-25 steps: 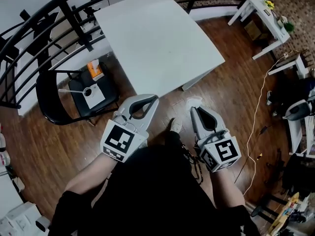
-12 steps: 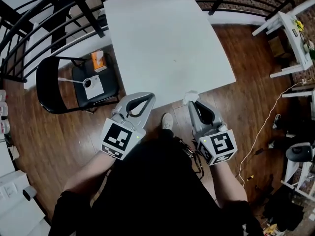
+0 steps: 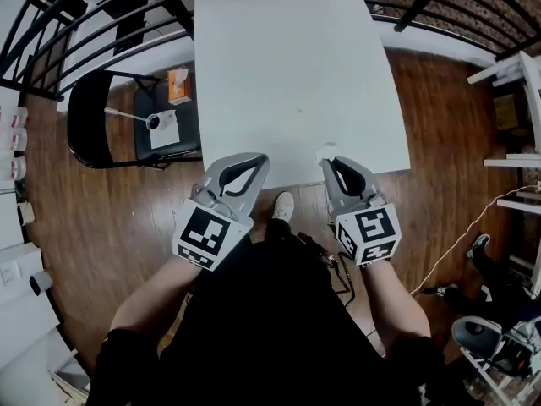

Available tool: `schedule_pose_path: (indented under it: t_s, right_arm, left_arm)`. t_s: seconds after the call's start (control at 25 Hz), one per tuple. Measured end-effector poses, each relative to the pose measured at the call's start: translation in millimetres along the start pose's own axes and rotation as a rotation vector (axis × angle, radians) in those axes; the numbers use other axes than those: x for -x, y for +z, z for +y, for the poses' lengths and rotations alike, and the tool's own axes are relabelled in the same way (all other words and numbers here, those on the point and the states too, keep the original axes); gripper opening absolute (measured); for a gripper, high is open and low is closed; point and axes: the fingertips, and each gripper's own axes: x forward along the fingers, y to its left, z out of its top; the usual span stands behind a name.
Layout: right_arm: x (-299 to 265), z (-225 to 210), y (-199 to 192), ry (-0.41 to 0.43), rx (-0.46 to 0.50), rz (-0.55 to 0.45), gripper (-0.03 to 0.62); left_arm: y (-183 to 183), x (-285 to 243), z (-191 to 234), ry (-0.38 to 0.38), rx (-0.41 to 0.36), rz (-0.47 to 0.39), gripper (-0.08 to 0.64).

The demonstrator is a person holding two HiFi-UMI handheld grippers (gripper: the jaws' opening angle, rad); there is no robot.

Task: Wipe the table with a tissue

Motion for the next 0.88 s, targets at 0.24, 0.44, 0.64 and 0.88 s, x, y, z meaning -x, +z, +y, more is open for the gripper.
schedule_pose_path:
  t_s: [0.24, 0.44, 0.64, 0.88]
  right_arm:
    - [-26.0, -16.4, -9.2, 0.027, 0.018, 0.043, 0.006]
    - [-53.8, -19.8, -21.8, 0.032, 0.034, 0.101, 0.006]
    - [-83.4, -28.4, -37.9, 0.009, 0.055, 0.170, 0.006]
    - [-116.9, -40.9, -64.0, -0.020, 0.050, 0.265, 0.006]
  left_arm:
    - [-2.9, -21.7, 1.0, 0.017, 0.009, 0.009, 0.015]
    - [-6.8, -31.4, 10.2, 0.006, 0.008, 0.013, 0.015]
    - [-13.6, -36.0, 24.1, -0.008, 0.019, 0.026, 0.015]
    - [-21.8, -42.4, 44.1, -0.030, 0.030, 0.052, 0.015]
